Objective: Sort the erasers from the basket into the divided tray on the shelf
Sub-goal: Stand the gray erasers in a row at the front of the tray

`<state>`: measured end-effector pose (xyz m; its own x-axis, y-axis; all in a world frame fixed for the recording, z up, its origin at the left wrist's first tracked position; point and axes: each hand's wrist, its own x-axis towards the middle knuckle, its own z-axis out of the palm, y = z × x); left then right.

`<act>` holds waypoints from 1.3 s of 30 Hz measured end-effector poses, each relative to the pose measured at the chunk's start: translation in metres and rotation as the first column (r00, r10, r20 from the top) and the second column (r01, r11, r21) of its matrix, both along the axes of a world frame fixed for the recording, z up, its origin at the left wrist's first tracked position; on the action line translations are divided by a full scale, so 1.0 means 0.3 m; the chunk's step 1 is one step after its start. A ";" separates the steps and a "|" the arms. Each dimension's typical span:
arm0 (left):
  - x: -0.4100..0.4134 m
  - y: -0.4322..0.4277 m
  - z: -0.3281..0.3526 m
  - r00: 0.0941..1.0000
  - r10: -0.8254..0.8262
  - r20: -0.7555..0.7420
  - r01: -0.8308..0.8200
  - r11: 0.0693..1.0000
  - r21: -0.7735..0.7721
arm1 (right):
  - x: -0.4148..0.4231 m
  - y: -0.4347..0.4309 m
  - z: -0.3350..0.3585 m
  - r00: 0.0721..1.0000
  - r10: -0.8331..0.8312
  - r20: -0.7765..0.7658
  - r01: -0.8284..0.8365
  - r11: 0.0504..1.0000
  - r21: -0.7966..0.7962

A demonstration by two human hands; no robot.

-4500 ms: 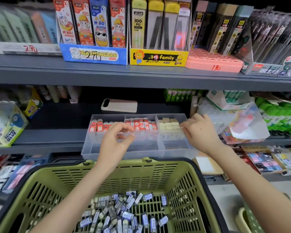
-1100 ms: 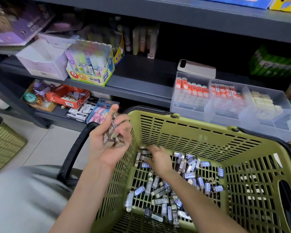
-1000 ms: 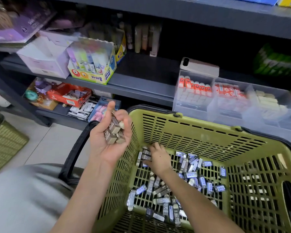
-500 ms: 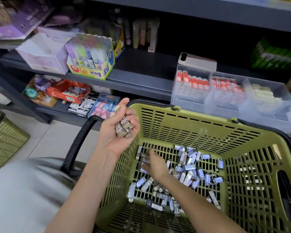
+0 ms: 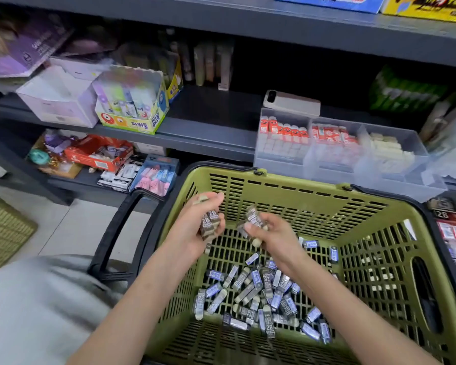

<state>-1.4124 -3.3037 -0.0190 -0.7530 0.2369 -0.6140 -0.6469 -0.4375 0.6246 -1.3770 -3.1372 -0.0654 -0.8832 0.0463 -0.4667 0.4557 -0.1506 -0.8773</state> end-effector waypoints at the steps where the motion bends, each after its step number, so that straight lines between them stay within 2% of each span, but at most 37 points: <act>1: 0.008 0.010 -0.007 0.999 -0.035 0.013 0.035 0.999 -0.009 | 0.009 0.012 0.046 0.997 -0.033 -0.072 0.035 0.999 0.028; 4: 0.029 0.046 -0.015 0.984 -0.178 0.010 0.178 0.984 -0.010 | 0.036 -0.011 0.137 0.968 -0.038 -0.248 0.093 0.973 0.213; 6: 0.043 0.066 -0.017 0.964 -0.266 -0.023 0.266 0.964 -0.020 | 0.055 -0.055 0.154 0.946 0.090 -0.310 0.039 0.922 0.386; 8: 0.051 0.071 -0.024 0.958 -0.286 -0.032 0.285 0.958 -0.028 | 0.072 -0.090 0.147 0.922 0.226 -0.315 -0.041 0.865 0.501; 10: 0.050 0.066 -0.025 0.967 -0.252 -0.031 0.252 0.968 -0.015 | 0.077 -0.090 0.134 0.905 0.316 -0.285 -0.101 0.810 0.578; 13: 0.039 0.065 -0.025 0.989 -0.143 -0.035 0.144 0.989 0.028 | 0.076 -0.069 0.123 0.917 0.323 -0.236 -0.166 0.844 0.510; 14: 0.036 0.066 -0.027 0.994 -0.099 -0.038 0.101 0.994 0.042 | 0.075 -0.070 0.119 0.909 0.343 -0.236 -0.176 0.830 0.529; 17: 0.036 0.066 -0.034 0.999 -0.040 -0.035 0.042 0.998 0.057 | 0.069 -0.084 0.118 0.862 0.460 -0.213 -0.180 0.670 0.720; 18: 0.035 0.064 -0.034 0.999 -0.038 -0.029 0.040 0.997 0.073 | 0.064 -0.083 0.120 0.853 0.476 -0.215 -0.186 0.661 0.727; 19: 0.034 0.061 -0.032 0.999 -0.034 -0.024 0.036 0.994 0.101 | 0.055 -0.078 0.124 0.853 0.467 -0.232 -0.197 0.701 0.685; 20: 0.031 0.057 -0.028 0.999 -0.028 -0.023 0.031 0.991 0.129 | 0.047 -0.068 0.131 0.869 0.422 -0.260 -0.209 0.788 0.580; 22: 0.019 0.051 -0.014 1.000 -0.004 -0.021 0.007 0.988 0.153 | 0.033 -0.037 0.121 0.927 0.179 -0.330 -0.094 0.961 0.259; 23: 0.012 0.047 -0.005 1.000 0.021 -0.014 -0.018 0.988 0.154 | 0.029 -0.019 0.094 0.942 0.064 -0.328 -0.006 0.985 0.173; 24: 0.006 0.042 0.003 0.999 0.053 -0.005 -0.051 0.986 0.161 | 0.027 -0.003 0.054 0.952 0.049 -0.303 0.025 0.971 0.236; 25: 0.001 0.037 0.010 0.997 0.083 0.003 -0.082 0.980 0.179 | 0.026 0.009 0.002 0.957 0.153 -0.248 -0.038 0.910 0.414; 26: -0.003 0.032 0.017 0.995 0.103 0.008 -0.103 0.973 0.206 | 0.029 0.014 -0.060 0.932 0.334 -0.141 -0.178 0.760 0.624; 27: -0.005 0.029 0.022 0.993 0.115 0.010 -0.114 0.966 0.234 | 0.036 0.012 -0.123 0.865 0.502 0.008 -0.327 0.552 0.768; 28: -0.007 0.026 0.025 0.993 0.118 0.011 -0.117 0.960 0.255 | 0.046 0.007 -0.185 0.782 0.609 0.137 -0.421 0.353 0.835; 29: -0.009 0.023 0.026 0.993 0.114 0.010 -0.112 0.956 0.272 | 0.054 0.001 -0.239 0.711 0.666 0.224 -0.463 0.204 0.862; 31: -0.012 0.018 0.026 0.996 0.093 0.008 -0.091 0.952 0.293 | 0.062 -0.016 -0.303 0.625 0.722 0.297 -0.457 0.029 0.889; 33: -0.016 0.015 0.026 0.997 0.078 0.008 -0.076 0.950 0.304 | 0.054 -0.024 -0.336 0.573 0.760 0.308 -0.414 -0.057 0.909; 36: -0.017 0.016 0.030 0.997 0.071 -0.005 -0.066 0.954 0.294 | 0.034 -0.019 -0.349 0.497 0.804 0.326 -0.384 -0.133 0.914; 38: -0.012 0.020 0.033 0.998 0.058 -0.023 -0.049 0.959 0.279 | 0.035 -0.017 -0.343 0.471 0.825 0.312 -0.401 -0.115 0.909; 39: -0.010 0.023 0.033 0.998 0.051 -0.028 -0.041 0.960 0.275 | 0.042 -0.020 -0.331 0.492 0.828 0.271 -0.432 -0.038 0.901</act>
<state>-1.4154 -3.2969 -0.0092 -0.7866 0.3573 -0.5036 -0.6022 -0.6242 0.4978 -1.3645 -3.1431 -0.1645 -0.8072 -0.4712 -0.3554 -0.3742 0.8743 -0.3092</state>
